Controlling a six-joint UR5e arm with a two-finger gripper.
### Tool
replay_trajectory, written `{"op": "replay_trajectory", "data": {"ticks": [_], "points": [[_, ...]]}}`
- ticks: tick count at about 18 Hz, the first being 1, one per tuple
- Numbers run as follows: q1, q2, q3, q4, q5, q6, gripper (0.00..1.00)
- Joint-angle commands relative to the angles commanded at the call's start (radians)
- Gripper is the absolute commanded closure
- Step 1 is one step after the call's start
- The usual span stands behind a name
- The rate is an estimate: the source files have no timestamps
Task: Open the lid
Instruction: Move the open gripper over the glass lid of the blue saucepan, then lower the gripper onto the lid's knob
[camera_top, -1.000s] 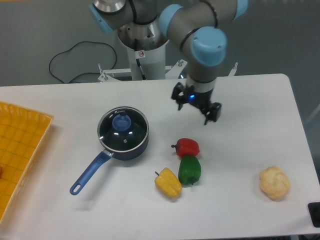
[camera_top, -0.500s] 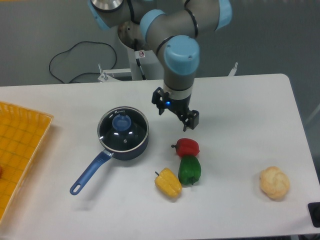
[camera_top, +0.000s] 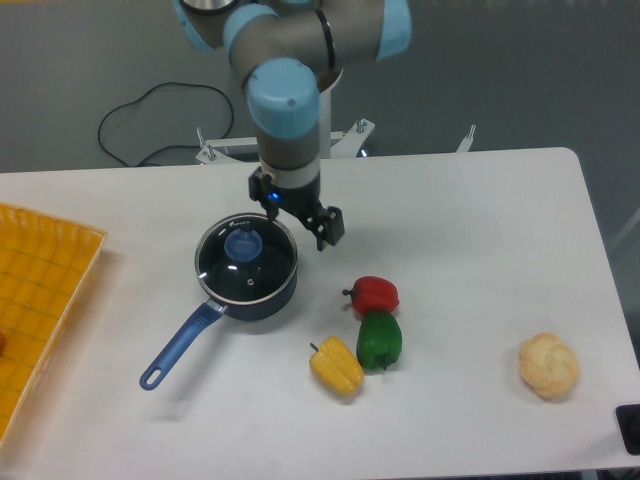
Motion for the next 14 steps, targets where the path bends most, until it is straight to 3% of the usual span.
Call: {"op": "replay_trajectory", "data": {"ticks": [14], "points": [[-0.058, -0.055, -0.003, 0.009, 0.0, -0.108, 0.0]]}}
